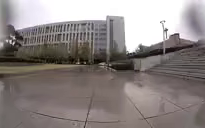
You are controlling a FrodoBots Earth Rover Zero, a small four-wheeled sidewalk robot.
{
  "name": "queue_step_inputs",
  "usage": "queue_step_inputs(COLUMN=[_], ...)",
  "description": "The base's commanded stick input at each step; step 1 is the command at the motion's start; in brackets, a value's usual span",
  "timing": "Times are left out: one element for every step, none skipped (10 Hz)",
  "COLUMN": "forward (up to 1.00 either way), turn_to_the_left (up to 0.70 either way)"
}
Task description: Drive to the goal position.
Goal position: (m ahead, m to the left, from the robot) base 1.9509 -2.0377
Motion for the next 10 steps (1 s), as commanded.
queue_step_inputs(forward=[0.70,0.70,0.70,0.70,0.70,0.70,0.70,0.70,0.70,0.70], turn_to_the_left=[0.00,0.00,0.00,0.00,0.00,0.00,0.00,0.00,0.00,0.00])
